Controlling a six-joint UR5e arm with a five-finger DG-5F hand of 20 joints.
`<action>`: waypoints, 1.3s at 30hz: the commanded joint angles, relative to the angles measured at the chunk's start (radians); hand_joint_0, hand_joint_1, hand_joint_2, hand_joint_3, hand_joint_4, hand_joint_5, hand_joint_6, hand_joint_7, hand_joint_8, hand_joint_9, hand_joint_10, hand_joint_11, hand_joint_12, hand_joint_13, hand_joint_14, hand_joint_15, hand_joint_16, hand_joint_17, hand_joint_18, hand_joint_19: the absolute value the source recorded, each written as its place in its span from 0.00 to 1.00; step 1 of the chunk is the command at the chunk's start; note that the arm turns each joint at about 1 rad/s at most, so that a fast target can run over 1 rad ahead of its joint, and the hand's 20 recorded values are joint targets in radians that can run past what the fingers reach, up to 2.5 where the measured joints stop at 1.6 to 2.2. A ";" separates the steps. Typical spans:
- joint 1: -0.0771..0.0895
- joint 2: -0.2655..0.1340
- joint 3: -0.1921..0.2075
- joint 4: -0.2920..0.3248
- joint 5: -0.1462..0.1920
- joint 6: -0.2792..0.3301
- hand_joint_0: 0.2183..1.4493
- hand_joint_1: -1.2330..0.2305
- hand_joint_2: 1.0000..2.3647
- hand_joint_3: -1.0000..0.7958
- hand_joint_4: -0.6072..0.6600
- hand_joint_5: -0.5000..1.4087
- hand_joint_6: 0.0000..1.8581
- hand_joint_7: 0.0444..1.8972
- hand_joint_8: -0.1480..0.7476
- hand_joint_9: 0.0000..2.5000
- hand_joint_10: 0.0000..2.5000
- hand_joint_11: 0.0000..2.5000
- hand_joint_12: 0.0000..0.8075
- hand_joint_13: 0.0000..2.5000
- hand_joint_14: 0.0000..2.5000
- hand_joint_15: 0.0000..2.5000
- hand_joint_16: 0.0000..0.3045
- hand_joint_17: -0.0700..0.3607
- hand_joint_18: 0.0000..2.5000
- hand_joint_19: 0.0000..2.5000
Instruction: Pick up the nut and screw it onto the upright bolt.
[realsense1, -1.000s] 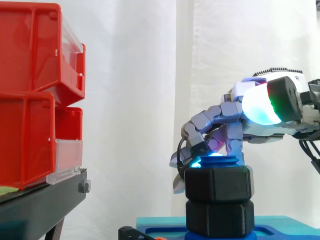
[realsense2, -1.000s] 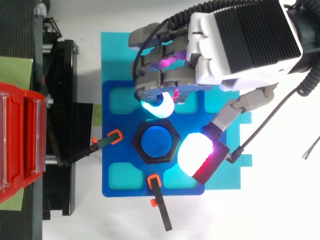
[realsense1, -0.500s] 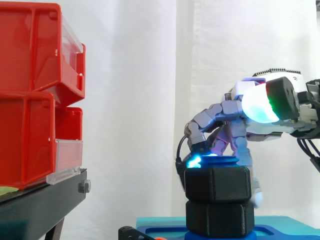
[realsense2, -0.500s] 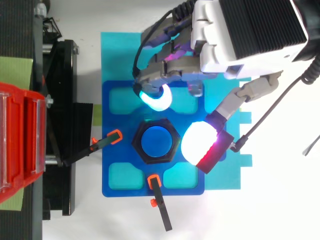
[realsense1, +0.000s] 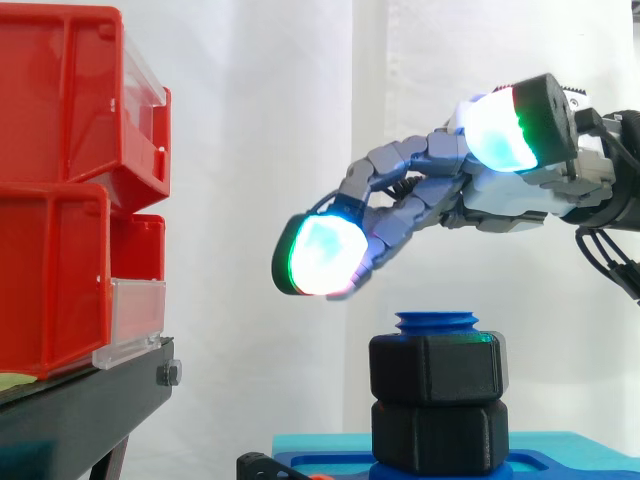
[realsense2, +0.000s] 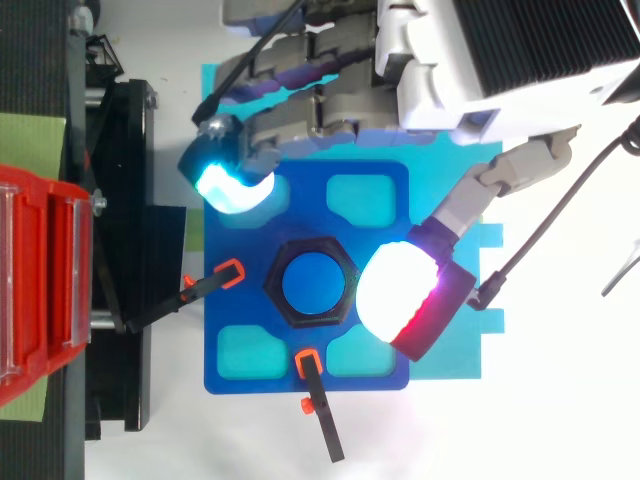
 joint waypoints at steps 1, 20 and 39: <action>0.008 0.000 0.000 0.013 0.004 0.001 0.17 0.76 0.00 0.28 0.57 0.17 0.27 0.31 0.46 0.22 0.00 0.00 0.50 0.10 0.00 0.00 0.20 0.49 0.00 0.00; 0.036 -0.039 -0.003 0.056 0.007 0.007 0.16 0.77 0.00 0.28 0.60 0.20 0.27 0.35 0.45 0.21 0.00 0.00 0.50 0.07 0.00 0.00 0.21 0.49 0.00 0.00; 0.033 -0.039 -0.067 0.137 0.005 0.026 0.17 0.76 0.00 0.28 0.62 0.21 0.27 0.46 0.47 0.24 0.00 0.00 0.50 0.10 0.00 0.00 0.20 0.49 0.00 0.00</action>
